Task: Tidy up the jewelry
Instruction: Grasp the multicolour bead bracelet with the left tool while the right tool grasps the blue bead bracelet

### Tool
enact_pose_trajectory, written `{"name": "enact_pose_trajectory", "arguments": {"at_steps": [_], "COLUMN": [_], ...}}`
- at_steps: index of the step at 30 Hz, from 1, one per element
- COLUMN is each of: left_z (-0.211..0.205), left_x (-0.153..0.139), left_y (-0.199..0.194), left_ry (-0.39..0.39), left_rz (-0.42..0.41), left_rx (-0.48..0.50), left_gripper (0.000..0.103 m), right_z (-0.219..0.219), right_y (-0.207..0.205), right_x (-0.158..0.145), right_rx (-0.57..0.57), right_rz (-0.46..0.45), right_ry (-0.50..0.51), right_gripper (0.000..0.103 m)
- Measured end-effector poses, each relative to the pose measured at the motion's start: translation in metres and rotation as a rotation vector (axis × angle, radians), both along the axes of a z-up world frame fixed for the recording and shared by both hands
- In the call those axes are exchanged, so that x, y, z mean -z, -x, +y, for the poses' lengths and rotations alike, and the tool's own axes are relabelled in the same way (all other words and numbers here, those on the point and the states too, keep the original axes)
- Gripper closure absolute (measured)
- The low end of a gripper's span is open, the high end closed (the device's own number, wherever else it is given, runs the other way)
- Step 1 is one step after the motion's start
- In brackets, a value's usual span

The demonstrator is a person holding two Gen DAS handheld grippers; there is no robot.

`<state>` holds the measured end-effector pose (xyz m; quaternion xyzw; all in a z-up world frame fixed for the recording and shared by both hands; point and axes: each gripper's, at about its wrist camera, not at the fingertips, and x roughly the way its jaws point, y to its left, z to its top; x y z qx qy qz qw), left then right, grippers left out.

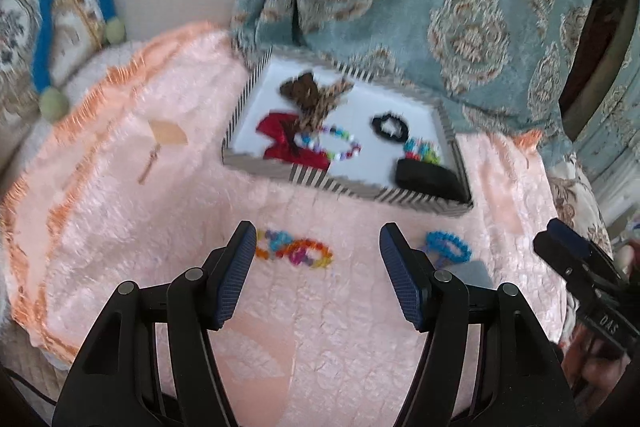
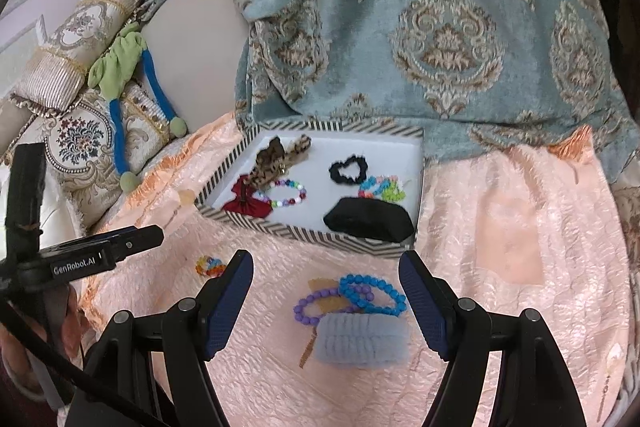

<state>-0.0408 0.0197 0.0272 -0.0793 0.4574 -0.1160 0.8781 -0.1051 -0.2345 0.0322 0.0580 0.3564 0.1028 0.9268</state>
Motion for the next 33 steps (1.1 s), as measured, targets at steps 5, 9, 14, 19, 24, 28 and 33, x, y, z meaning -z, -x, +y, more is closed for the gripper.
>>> {"name": "enact_pose_trajectory", "arguments": {"at_steps": [5,9,14,19,24,28,33], "left_z": [0.012,0.013,0.013,0.01,0.008,0.001,0.004], "left_x": [0.036,0.058,0.079,0.098,0.108,0.109,0.094], "left_y": [-0.013,-0.025,-0.042,-0.058,-0.068,-0.072,-0.067], "left_ry": [0.025,0.003,-0.015,-0.021,0.001,-0.064,-0.011], "left_rz": [0.109,0.159,0.209,0.245,0.253,0.24,0.213], "left_rx": [-0.015,-0.038,-0.053,-0.077,-0.087,-0.087,-0.065], "left_gripper": [0.039,0.039,0.039,0.039,0.043,0.086,0.09], "right_z": [-0.019,-0.032,-0.038,-0.043,-0.038,-0.037,-0.043], "right_y": [-0.014,-0.033,-0.056,-0.077,-0.086,-0.087,-0.073], "right_x": [0.021,0.045,0.073,0.103,0.12,0.117,0.088], "right_rx": [-0.016,-0.022,-0.055,-0.058,-0.101,-0.1,-0.1], "right_rz": [0.043,0.109,0.197,0.276,0.288,0.255,0.184], "right_ry": [-0.005,0.026,0.023,0.095,0.144,0.156,0.072], "right_gripper": [0.03,0.051,0.052,0.064,0.075,0.095,0.095]}}
